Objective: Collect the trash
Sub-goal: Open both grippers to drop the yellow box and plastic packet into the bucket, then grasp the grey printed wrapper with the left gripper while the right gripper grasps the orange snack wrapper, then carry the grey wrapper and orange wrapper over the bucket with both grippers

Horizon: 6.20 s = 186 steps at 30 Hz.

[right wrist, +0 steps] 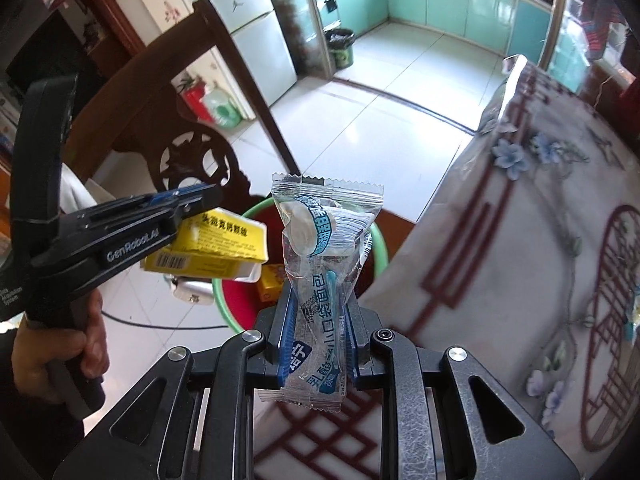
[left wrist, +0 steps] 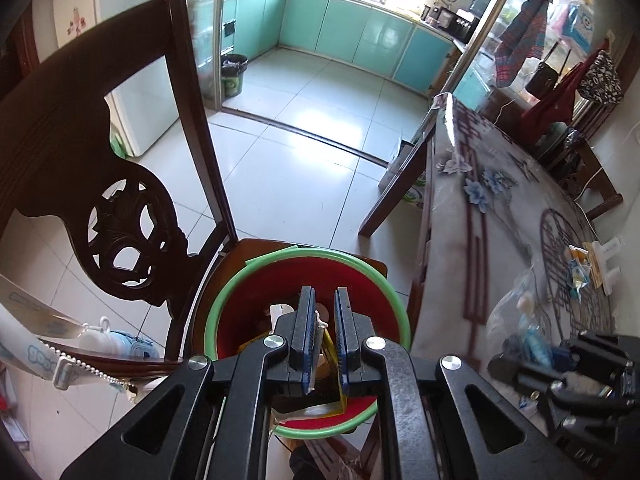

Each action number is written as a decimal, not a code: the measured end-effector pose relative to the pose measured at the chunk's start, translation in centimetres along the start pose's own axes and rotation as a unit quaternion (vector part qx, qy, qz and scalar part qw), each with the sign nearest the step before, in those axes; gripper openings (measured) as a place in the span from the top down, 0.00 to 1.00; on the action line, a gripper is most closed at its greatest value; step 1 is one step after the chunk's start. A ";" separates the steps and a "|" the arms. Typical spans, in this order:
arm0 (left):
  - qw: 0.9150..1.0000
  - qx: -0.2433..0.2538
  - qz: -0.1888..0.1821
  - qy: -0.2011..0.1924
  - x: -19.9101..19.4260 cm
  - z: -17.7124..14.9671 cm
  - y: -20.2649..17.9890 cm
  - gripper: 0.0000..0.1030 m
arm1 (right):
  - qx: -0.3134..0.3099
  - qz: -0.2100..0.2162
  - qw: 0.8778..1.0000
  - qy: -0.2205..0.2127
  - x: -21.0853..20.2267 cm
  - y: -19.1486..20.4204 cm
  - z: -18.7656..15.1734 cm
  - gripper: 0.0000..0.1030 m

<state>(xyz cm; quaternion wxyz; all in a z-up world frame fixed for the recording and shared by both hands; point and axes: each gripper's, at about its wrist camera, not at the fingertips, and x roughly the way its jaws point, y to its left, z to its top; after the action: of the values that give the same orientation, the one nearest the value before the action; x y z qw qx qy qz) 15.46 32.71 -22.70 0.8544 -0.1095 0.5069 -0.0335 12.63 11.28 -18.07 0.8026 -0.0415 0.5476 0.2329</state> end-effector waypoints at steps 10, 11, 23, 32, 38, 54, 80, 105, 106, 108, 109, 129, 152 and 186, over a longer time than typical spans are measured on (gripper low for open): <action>1.000 0.002 -0.004 0.013 2.6 1.8 0.6 0.92 | -0.002 0.008 0.999 0.033 2.5 0.7 0.9 0.80; 1.000 0.003 -0.005 0.014 2.8 1.9 0.6 0.92 | -0.003 0.008 0.999 0.035 2.6 0.7 1.0 0.80; 1.000 0.000 0.000 0.024 4.1 2.1 1.0 0.92 | -0.007 0.007 0.999 0.043 3.5 0.9 1.7 0.80; 0.999 -0.021 0.015 0.021 4.0 2.2 1.3 0.36 | -0.009 0.011 1.000 0.019 2.6 0.9 1.8 0.28; 1.000 -0.023 0.020 0.003 2.8 2.2 1.0 0.33 | -0.009 0.008 1.000 -0.003 1.2 0.6 1.3 0.27; 0.998 0.044 -0.042 -0.008 -1.0 0.6 -9.0 0.33 | 0.082 -0.076 0.992 -0.054 -7.2 -9.4 -4.3 0.23; 0.976 0.198 -0.090 0.003 -1.0 -6.2 -41.0 0.33 | 0.156 -0.244 0.949 -0.122 -21.4 -32.8 -15.1 0.19; 0.968 0.229 -0.099 0.041 6.8 -3.6 -49.9 0.33 | 0.222 -0.130 0.965 -0.056 -9.1 -50.6 -9.6 0.70; 0.965 0.238 -0.104 0.044 7.5 -3.5 -51.0 0.33 | 0.237 -0.124 0.960 -0.080 -10.7 -50.3 -10.7 0.70; 0.957 0.259 -0.121 0.051 9.4 -3.5 -53.5 0.33 | 0.250 -0.129 0.955 -0.099 -12.7 -49.7 -12.4 0.70; 0.953 0.270 -0.123 0.055 10.5 -3.6 -54.7 0.33 | 0.255 -0.135 0.952 -0.106 -13.7 -49.3 -13.7 0.70; 0.939 0.317 -0.101 0.085 19.3 -5.1 -60.0 0.93 | 0.307 -0.176 0.931 -0.091 -16.2 -48.3 -18.7 0.70; 0.962 0.245 -0.114 -0.043 -1.2 -5.2 -46.2 0.93 | 0.180 -0.166 0.961 -0.132 -19.2 -33.1 -13.8 0.70; 0.979 0.185 -0.082 -0.035 -4.2 -6.5 -30.6 0.93 | 0.159 -0.174 0.965 -0.117 -16.3 -21.0 -12.8 0.70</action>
<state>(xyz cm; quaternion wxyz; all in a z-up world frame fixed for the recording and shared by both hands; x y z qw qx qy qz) 9.40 2.58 -15.29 0.8716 0.0079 0.4508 -0.1923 5.65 -16.84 -12.49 0.8857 0.0198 0.4638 0.0026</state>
